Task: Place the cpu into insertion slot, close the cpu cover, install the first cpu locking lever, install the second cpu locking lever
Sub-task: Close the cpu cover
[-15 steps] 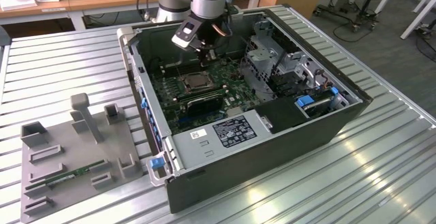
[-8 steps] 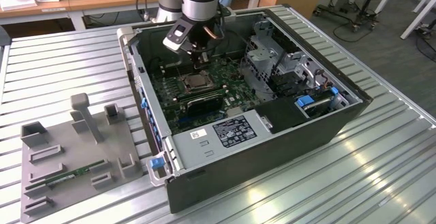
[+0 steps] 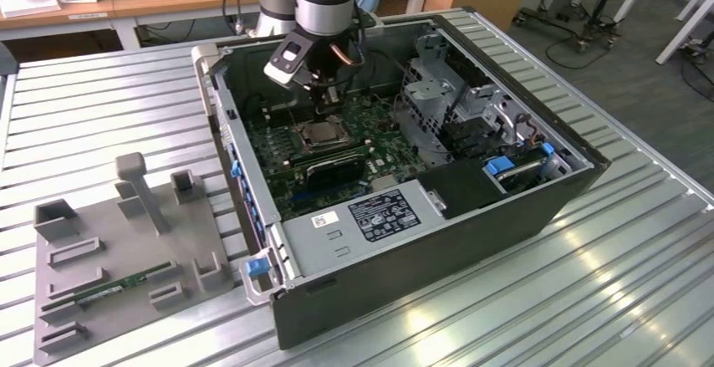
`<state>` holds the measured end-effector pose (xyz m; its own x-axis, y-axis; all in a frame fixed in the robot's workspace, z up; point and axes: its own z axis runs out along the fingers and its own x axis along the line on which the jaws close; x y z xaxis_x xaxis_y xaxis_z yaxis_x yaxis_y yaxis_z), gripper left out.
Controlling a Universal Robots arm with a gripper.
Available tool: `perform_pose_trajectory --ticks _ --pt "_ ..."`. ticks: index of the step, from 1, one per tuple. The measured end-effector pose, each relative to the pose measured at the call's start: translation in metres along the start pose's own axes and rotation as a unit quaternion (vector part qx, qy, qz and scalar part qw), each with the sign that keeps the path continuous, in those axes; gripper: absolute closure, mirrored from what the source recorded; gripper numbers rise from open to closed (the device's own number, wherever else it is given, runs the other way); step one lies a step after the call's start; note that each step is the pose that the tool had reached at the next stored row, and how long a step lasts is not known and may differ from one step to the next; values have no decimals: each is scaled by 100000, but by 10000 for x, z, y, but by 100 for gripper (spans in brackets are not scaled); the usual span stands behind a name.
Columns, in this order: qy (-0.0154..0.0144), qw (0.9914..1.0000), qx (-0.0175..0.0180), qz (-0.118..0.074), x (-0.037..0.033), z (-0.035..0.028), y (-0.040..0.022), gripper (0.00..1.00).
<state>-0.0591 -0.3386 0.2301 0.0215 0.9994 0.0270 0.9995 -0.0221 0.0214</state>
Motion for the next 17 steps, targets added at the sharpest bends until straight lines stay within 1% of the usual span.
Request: perform_pose_trajectory --ticks 2,3,5,7,10,11,17 --pt "21 99996 25 -885 0 2 0 89" --pt "44 99986 40 -1661 0 5 -1 89" --pt "75 99939 93 -3487 0 11 0 89" --pt "112 99860 144 -5285 -1 16 0 89" --pt "157 99692 216 -7836 -1 21 -1 89" --pt "157 99674 224 -8067 -1 20 -1 89" --pt "172 99669 219 -8123 -1 22 0 89"
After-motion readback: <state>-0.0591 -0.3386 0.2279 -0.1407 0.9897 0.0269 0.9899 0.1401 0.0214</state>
